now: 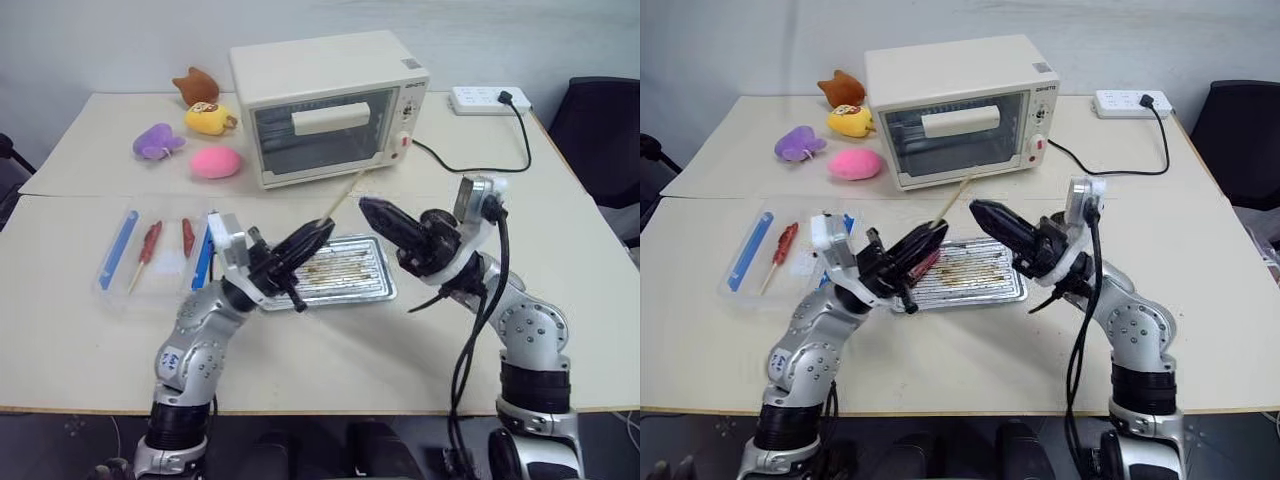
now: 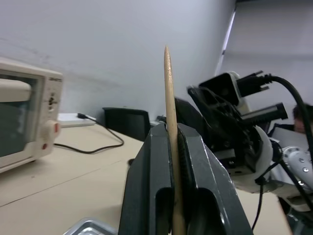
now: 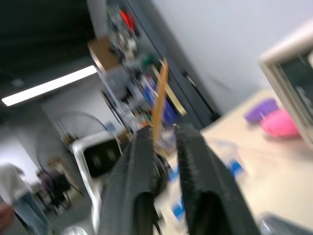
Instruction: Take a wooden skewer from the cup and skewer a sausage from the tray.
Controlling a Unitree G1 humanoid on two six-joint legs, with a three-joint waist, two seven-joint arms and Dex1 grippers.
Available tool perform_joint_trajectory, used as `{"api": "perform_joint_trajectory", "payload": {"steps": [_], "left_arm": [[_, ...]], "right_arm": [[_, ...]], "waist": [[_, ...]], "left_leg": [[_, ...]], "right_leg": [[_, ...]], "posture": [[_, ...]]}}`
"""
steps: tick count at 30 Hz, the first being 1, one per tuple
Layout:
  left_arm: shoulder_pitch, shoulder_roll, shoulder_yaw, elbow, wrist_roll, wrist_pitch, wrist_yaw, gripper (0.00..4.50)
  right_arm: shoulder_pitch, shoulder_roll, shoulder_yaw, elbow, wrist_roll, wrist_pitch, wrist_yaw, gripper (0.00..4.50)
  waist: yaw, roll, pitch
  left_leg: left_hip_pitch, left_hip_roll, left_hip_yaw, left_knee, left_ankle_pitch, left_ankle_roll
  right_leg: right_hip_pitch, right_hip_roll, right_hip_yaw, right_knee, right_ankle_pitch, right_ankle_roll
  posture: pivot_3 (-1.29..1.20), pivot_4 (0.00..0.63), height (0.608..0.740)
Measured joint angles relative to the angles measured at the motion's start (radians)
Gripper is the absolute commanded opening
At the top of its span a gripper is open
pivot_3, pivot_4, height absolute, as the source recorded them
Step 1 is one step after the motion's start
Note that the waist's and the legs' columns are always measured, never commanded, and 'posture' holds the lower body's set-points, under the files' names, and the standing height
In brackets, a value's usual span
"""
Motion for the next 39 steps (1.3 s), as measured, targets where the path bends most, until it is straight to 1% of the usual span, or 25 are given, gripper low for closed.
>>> {"api": "perform_joint_trajectory", "payload": {"steps": [2,4,5,6,7,8,9,10,11,14,17,20,21,22,24,26,29,32,34,39], "left_arm": [[0.035,0.063,0.056,-0.002,-0.009,0.005,-0.01,0.0],[0.102,0.142,0.148,-0.005,-0.021,0.013,-0.019,0.0],[0.124,0.165,0.186,-0.005,-0.03,0.015,-0.019,0.0],[0.139,0.182,0.214,-0.005,-0.036,0.017,-0.021,0.0],[0.152,0.195,0.238,-0.006,-0.046,0.019,-0.021,0.0],[0.178,0.21,0.27,-0.012,-0.059,0.023,-0.021,0.0],[0.201,0.221,0.299,-0.015,-0.072,0.026,-0.02,0.0],[0.221,0.232,0.325,-0.015,-0.08,0.03,-0.019,0.0],[0.251,0.249,0.356,-0.015,-0.091,0.037,-0.02,0.0],[0.313,0.284,0.419,-0.017,-0.121,0.064,-0.025,0.0],[0.339,0.302,0.449,-0.028,-0.151,0.09,-0.025,0.0],[0.339,0.309,0.45,-0.035,-0.16,0.105,-0.019,0.0],[0.338,0.31,0.45,-0.036,-0.163,0.109,-0.015,0.0],[0.332,0.309,0.445,-0.036,-0.163,0.112,-0.013,0.0],[0.32,0.31,0.437,-0.039,-0.164,0.117,-0.01,0.0],[0.313,0.31,0.429,-0.041,-0.164,0.121,-0.006,0.0],[0.304,0.309,0.423,-0.04,-0.164,0.122,0.002,0.0],[0.293,0.306,0.412,-0.042,-0.163,0.123,0.013,0.0],[0.292,0.303,0.406,-0.043,-0.162,0.122,0.022,0.0],[0.296,0.286,0.398,-0.05,-0.161,0.122,0.037,0.0]], "right_arm": [[0.048,-0.065,0.002,-0.008,-0.088,-0.079,0.051,2.25],[0.131,-0.169,-0.005,-0.005,-0.188,-0.163,0.122,2.82],[0.161,-0.195,-0.012,0.0,-0.22,-0.19,0.15,3.08],[0.187,-0.217,-0.014,0.002,-0.243,-0.212,0.176,3.25],[0.215,-0.238,-0.013,0.005,-0.269,-0.242,0.211,3.6],[0.257,-0.269,-0.013,0.008,-0.303,-0.287,0.26,3.86],[0.289,-0.292,-0.013,0.014,-0.328,-0.319,0.293,4.01],[0.314,-0.308,-0.014,0.023,-0.349,-0.347,0.319,4.29],[0.347,-0.331,-0.014,0.039,-0.372,-0.374,0.354,4.46],[0.382,-0.359,-0.015,0.075,-0.416,-0.403,0.392,4.46],[0.306,-0.359,0.046,0.052,-0.435,-0.378,0.375,4.46],[0.199,-0.358,0.141,0.01,-0.464,-0.329,0.363,4.46],[0.131,-0.348,0.2,0.009,-0.487,-0.3,0.361,4.46],[0.092,-0.337,0.233,0.008,-0.498,-0.285,0.357,4.46],[-0.033,-0.291,0.324,0.022,-0.536,-0.239,0.344,4.46],[-0.11,-0.26,0.375,0.056,-0.566,-0.221,0.34,4.46],[-0.251,-0.171,0.458,0.182,-0.636,-0.224,0.338,4.46],[-0.396,-0.099,0.561,0.339,-0.751,-0.269,0.336,4.46],[-0.493,-0.038,0.612,0.487,-0.838,-0.352,0.34,4.46],[-0.605,0.056,0.661,0.748,-0.968,-0.559,0.348,4.46]], "waist": [[0.0,0.0,0.0],[0.0,0.0,0.0],[0.0,0.0,0.0],[0.001,0.0,0.0],[0.002,0.0,0.0],[0.003,0.0,0.0],[0.004,0.0,0.0],[0.005,0.0,0.0],[0.006,-0.001,0.0],[0.006,-0.001,0.0],[-0.001,-0.001,0.0],[0.0,-0.001,0.0],[-0.002,-0.001,0.001],[-0.003,-0.001,0.001],[-0.001,-0.001,0.001],[-0.001,-0.001,0.001],[0.0,-0.002,0.001],[-0.003,-0.002,0.001],[-0.005,-0.002,0.001],[-0.007,-0.002,0.001]], "left_leg": [[0.0,0.0,0.0,-0.001,0.0,0.0],[0.0,0.0,0.0,-0.002,0.0,0.0],[0.0,0.0,0.0,-0.002,0.0,0.0],[0.0,0.0,0.0,-0.002,0.0,0.0],[0.0,0.0,0.0,-0.002,0.0,0.0],[0.001,0.0,0.0,-0.002,0.0,0.0],[0.002,0.0,0.0,-0.002,0.0,0.001],[0.003,0.0,0.0,-0.002,0.0,0.001],[0.003,0.0,0.0,-0.002,-0.001,0.001],[0.004,0.0,0.0,-0.002,-0.001,0.001],[0.005,0.0,0.0,-0.002,0.0,0.0],[0.005,0.0,0.0,-0.003,0.0,0.0],[0.005,0.0,0.0,-0.003,0.0,0.0],[0.004,0.0,0.0,-0.003,0.0,0.0],[0.004,0.0,0.0,-0.003,0.0,0.0],[0.003,0.0,-0.001,-0.004,0.0,-0.001],[0.003,0.0,-0.001,-0.003,0.0,0.0],[0.003,0.0,-0.001,-0.003,0.0,0.0],[0.003,0.0,0.0,-0.003,0.0,-0.001],[0.002,0.0,0.0,-0.003,0.0,0.0]], "right_leg": [[0.0,0.0,0.0,-0.001,0.0,0.0],[0.0,0.0,0.0,-0.002,0.0,0.0],[0.0,0.0,0.0,-0.002,0.0,0.0],[0.0,0.0,0.0,-0.002,0.0,0.0],[0.001,0.0,0.0,-0.002,0.0,0.0],[0.002,0.0,0.0,-0.002,0.0,0.0],[0.003,0.0,0.0,-0.003,0.0,0.0],[0.004,0.0,0.0,-0.003,0.0,0.0],[0.004,0.0,0.0,-0.003,0.0,0.0],[0.004,0.0,0.001,-0.003,0.0,0.0],[0.004,0.0,0.001,-0.002,0.0,0.0],[0.004,0.0,0.0,-0.002,0.0,0.0],[0.004,0.0,0.001,-0.002,0.0,0.0],[0.003,0.0,0.001,-0.002,0.0,0.0],[0.003,0.0,0.0,-0.002,0.0,0.0],[0.002,0.0,0.0,-0.003,0.0,0.0],[0.002,0.0,0.0,-0.003,0.0,0.0],[0.001,0.0,0.0,-0.002,0.0,0.0],[0.001,0.0,0.0,-0.002,0.0,0.0],[0.0,0.0,-0.001,-0.002,0.0,0.0]], "posture": [[0.0,0.15,0.74],[0.0,0.15,0.74],[0.0,0.15,0.74],[0.0,0.15,0.74],[0.0,0.15,0.74],[0.0,0.15,0.74],[0.0,0.15,0.74],[0.0,0.15,0.74],[0.0,0.15,0.74],[0.0,0.15,0.74],[0.0,0.15,0.74],[0.0,0.15,0.74],[0.0,0.15,0.74],[0.0,0.15,0.74],[0.0,0.15,0.74],[0.0,0.15,0.74],[0.0,0.15,0.74],[0.0,0.15,0.74],[0.0,0.15,0.74],[0.0,0.15,0.74]]}}
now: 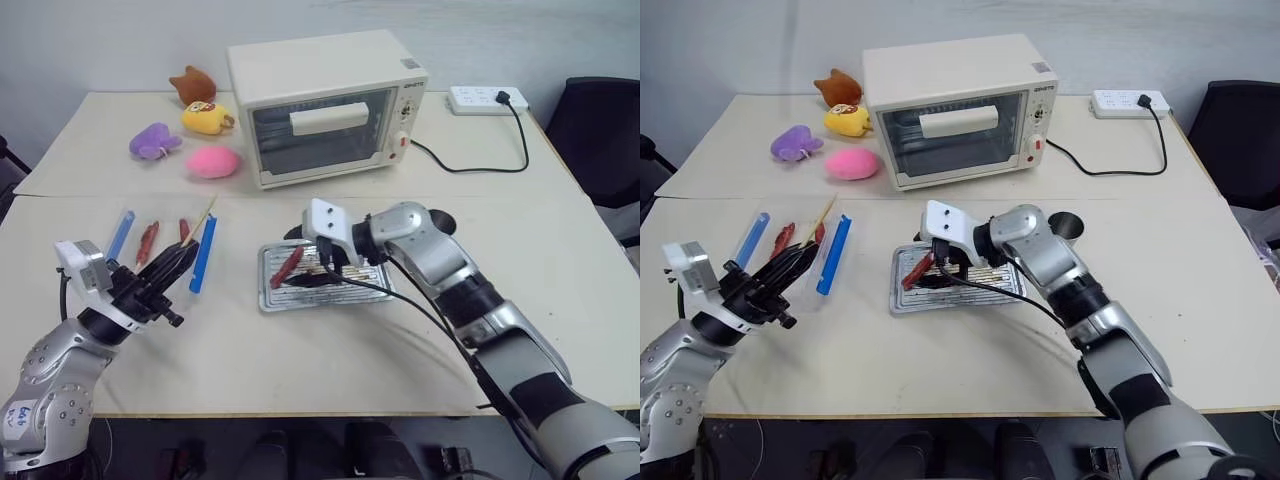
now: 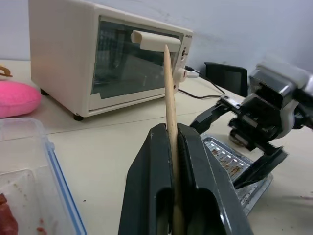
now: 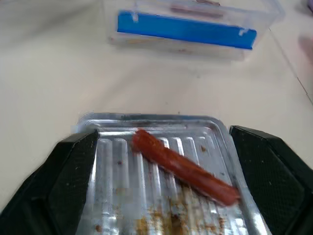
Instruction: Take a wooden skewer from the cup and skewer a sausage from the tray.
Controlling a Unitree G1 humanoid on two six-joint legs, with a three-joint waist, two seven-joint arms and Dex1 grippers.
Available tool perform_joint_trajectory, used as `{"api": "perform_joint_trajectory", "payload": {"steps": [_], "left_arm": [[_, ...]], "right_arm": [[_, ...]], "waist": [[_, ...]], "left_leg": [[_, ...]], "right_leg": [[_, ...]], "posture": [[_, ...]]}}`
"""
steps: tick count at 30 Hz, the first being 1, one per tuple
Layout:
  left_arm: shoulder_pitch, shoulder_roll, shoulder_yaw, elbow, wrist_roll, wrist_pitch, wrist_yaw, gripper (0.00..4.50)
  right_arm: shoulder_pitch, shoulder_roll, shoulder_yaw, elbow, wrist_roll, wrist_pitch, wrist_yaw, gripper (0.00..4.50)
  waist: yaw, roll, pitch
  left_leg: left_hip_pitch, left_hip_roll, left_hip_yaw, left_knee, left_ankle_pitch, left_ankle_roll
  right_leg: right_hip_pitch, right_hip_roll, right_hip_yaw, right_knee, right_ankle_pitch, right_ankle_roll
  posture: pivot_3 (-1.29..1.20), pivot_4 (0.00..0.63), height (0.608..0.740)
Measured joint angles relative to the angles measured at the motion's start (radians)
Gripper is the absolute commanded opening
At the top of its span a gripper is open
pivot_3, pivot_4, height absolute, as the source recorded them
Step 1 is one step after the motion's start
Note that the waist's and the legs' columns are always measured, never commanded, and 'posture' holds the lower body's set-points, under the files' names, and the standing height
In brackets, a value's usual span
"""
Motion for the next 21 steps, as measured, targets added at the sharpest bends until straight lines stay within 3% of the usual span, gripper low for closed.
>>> {"api": "perform_joint_trajectory", "payload": {"steps": [6,15,19,21], "left_arm": [[-0.004,-0.001,-0.007,-0.012,0.002,0.0,0.013,0.0],[-0.008,-0.001,-0.007,-0.014,0.002,0.001,0.023,0.0],[-0.008,0.0,-0.007,-0.014,0.001,0.001,0.023,0.0],[-0.008,0.0,-0.007,-0.014,0.001,0.001,0.023,0.0]], "right_arm": [[-0.109,0.096,0.022,0.26,-0.109,-0.155,0.017,4.46],[-0.207,0.157,0.021,0.522,-0.199,-0.219,0.1,4.46],[-0.23,0.17,0.016,0.565,-0.217,-0.232,0.137,3.76],[-0.24,0.171,0.016,0.581,-0.23,-0.235,0.154,3.21]], "waist": [[-0.003,0.0,0.0],[-0.01,0.0,0.0],[-0.016,0.0,0.0],[-0.019,0.0,0.0]], "left_leg": [[0.0,0.0,0.0,0.001,0.0,0.0],[0.0,0.0,0.0,0.001,0.0,-0.001],[0.0,0.0,0.0,0.001,0.0,-0.001],[0.0,0.0,0.0,0.0,0.0,-0.001]], "right_leg": [[0.0,0.0,-0.001,0.001,0.0,0.0],[0.0,0.0,-0.001,0.002,0.0,0.0],[0.0,0.0,-0.001,0.002,0.0,0.0],[0.0,0.0,-0.001,0.002,0.0,0.0]], "posture": [[0.0,0.15,0.74],[0.0,0.15,0.74],[0.0,0.15,0.74],[0.0,0.15,0.74]]}}
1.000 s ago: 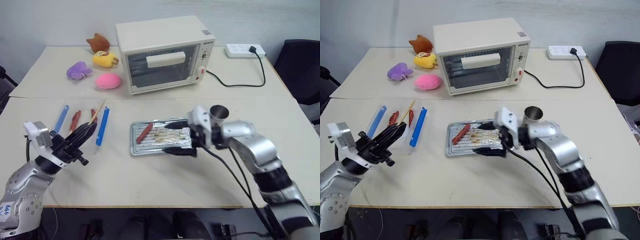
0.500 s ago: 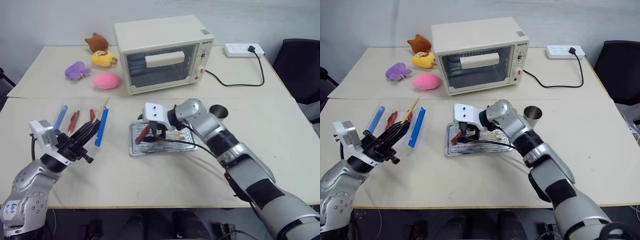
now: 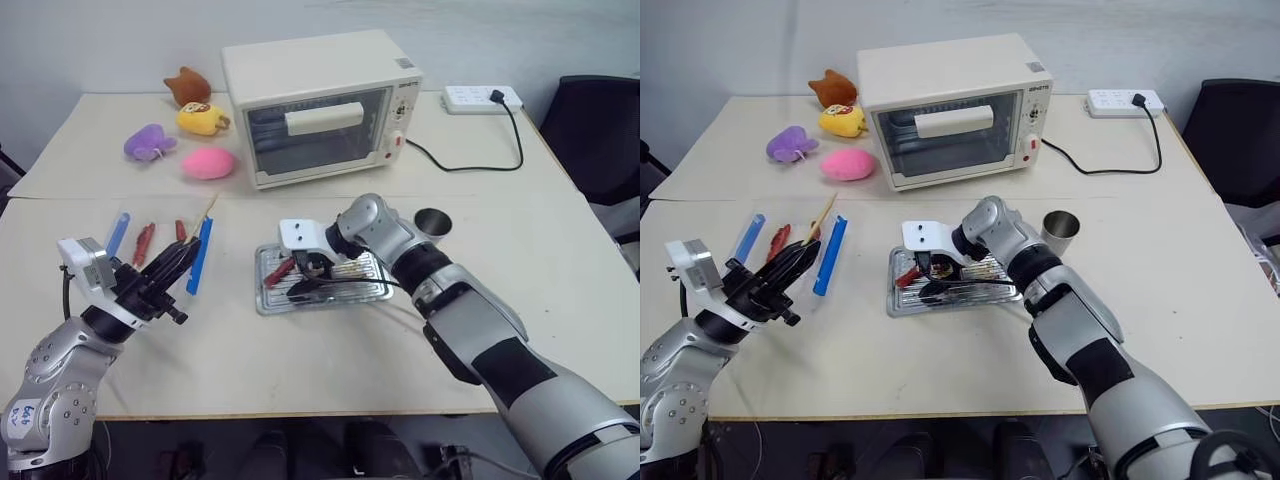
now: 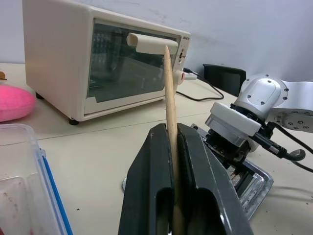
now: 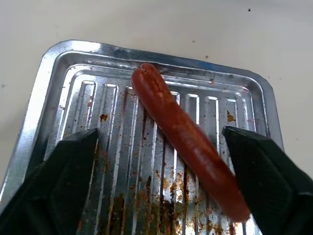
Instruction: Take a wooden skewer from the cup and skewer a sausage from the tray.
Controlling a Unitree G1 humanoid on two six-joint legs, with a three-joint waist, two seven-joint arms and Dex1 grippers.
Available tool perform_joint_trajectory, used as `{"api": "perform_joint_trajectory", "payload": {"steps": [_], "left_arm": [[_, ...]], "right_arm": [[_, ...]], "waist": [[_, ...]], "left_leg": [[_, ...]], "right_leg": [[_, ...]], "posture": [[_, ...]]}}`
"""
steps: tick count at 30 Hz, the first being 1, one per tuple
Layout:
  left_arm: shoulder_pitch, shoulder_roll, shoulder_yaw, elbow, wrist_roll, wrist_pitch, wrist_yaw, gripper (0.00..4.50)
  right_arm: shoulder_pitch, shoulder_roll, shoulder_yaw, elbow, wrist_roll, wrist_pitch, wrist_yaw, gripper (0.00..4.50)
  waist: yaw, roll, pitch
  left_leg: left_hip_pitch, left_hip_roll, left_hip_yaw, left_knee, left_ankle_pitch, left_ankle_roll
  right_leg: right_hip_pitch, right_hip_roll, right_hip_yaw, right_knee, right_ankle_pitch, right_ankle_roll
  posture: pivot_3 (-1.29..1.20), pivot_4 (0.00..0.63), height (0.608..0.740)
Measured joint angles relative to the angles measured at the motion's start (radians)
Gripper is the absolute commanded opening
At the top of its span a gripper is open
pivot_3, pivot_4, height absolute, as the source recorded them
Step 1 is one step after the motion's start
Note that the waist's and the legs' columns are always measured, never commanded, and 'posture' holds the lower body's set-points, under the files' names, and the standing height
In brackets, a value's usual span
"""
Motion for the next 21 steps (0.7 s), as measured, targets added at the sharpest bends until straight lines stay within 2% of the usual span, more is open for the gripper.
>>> {"api": "perform_joint_trajectory", "payload": {"steps": [6,13,16,19,21], "left_arm": [[-0.001,0.001,0.0,0.0,0.0,0.0,0.0,0.0],[-0.009,0.001,0.0,0.004,0.001,0.0,-0.003,0.0],[-0.01,0.001,0.0,0.008,0.004,0.0,-0.01,0.0],[-0.016,0.001,0.0,0.019,0.007,0.0,-0.013,0.0],[-0.019,0.001,0.0,0.028,0.009,0.0,-0.014,0.0]], "right_arm": [[-0.002,0.001,-0.005,0.013,-0.015,-0.022,0.012,1.68],[-0.001,0.0,-0.024,0.013,-0.035,-0.024,0.018,1.68],[-0.001,0.0,-0.029,0.013,-0.037,-0.024,0.027,1.17],[-0.001,-0.003,-0.037,0.013,-0.042,-0.023,0.038,0.39],[-0.001,-0.004,-0.038,0.013,-0.043,-0.023,0.04,0.26]], "waist": [[-0.005,0.0,0.0],[-0.005,0.0,0.0],[-0.005,0.0,0.0],[-0.005,0.0,0.0],[-0.005,0.0,0.0]], "left_leg": [[0.0,0.0,0.0,0.0,0.0,0.0],[0.0,0.0,0.0,0.0,0.0,0.0],[0.0,0.0,0.0,0.0,0.0,0.0],[0.0,0.0,0.0,0.0,0.0,0.0],[0.0,0.0,0.0,0.0,0.0,0.0]], "right_leg": [[0.0,0.0,0.0,0.0,0.0,0.0],[0.0,0.0,0.0,0.0,0.0,0.0],[0.0,0.0,0.0,0.0,0.0,0.0],[0.0,0.0,0.0,0.0,0.0,0.0],[0.0,0.0,0.0,0.0,0.0,0.0]], "posture": [[0.0,0.15,0.74],[0.0,0.15,0.74],[0.0,0.15,0.74],[0.0,0.15,0.74],[0.0,0.15,0.74]]}}
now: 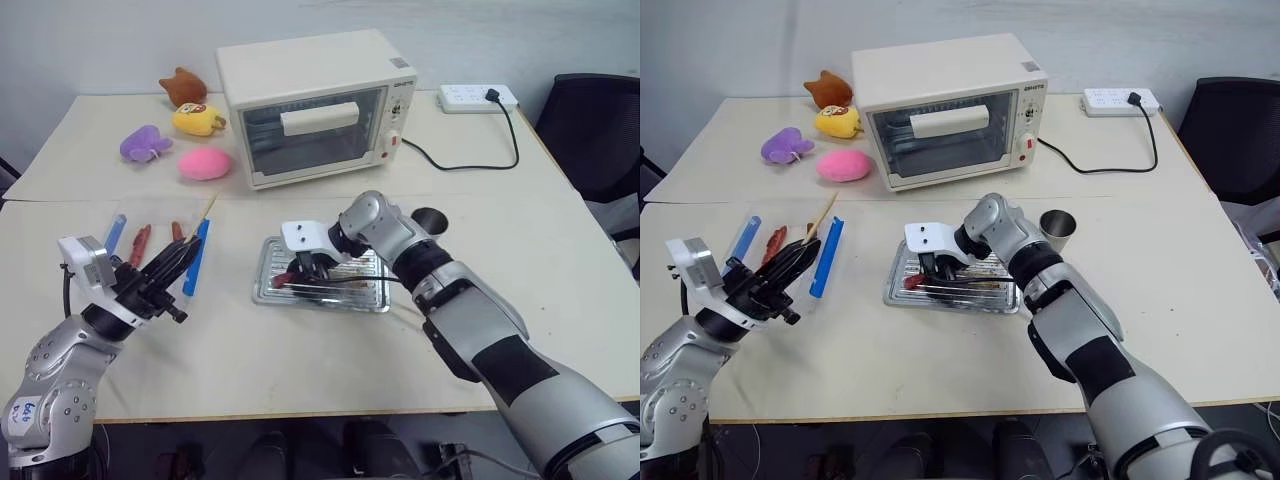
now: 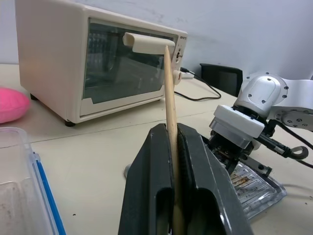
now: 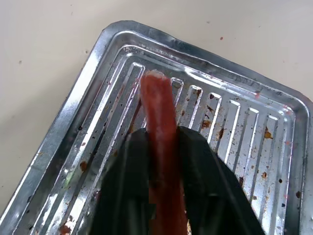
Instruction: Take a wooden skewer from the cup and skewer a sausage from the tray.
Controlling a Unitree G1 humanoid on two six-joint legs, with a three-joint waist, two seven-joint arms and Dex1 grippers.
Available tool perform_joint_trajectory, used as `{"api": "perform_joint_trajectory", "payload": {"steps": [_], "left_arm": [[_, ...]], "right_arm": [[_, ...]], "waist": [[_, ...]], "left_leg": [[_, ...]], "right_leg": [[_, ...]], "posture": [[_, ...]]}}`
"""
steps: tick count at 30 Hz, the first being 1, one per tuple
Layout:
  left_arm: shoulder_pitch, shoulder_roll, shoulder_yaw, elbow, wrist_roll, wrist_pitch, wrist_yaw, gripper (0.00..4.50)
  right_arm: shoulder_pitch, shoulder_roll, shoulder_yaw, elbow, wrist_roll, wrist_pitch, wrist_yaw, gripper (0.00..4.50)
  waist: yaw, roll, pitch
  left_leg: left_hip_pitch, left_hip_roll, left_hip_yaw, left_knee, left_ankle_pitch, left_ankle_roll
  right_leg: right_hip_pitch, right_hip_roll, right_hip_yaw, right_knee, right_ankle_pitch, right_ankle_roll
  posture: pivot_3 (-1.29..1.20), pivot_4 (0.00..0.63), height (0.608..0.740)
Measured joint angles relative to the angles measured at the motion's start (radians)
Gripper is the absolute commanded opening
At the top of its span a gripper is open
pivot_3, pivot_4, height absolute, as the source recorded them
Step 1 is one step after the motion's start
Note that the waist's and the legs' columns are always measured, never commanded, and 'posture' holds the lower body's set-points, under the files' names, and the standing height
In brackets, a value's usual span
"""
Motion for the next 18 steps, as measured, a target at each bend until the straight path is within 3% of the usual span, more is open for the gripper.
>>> {"api": "perform_joint_trajectory", "payload": {"steps": [13,18], "left_arm": [[-0.006,0.0,-0.011,0.011,0.004,-0.001,-0.02,0.0],[-0.002,0.029,-0.014,0.012,0.006,0.0,-0.059,0.0]], "right_arm": [[0.022,-0.029,-0.017,-0.045,0.01,0.01,0.051,0.26],[0.066,-0.097,-0.074,-0.238,0.084,0.122,0.158,0.26]], "waist": [[0.0,0.0,0.0],[0.001,0.0,0.0]], "left_leg": [[0.0,0.0,0.0,0.0,0.0,0.0],[0.0,0.0,0.0,0.0,0.0,0.0]], "right_leg": [[0.0,0.0,0.0,0.0,0.0,0.0],[0.0,0.0,0.0,-0.001,0.0,0.0]], "posture": [[0.0,0.15,0.74],[0.0,0.15,0.74]]}}
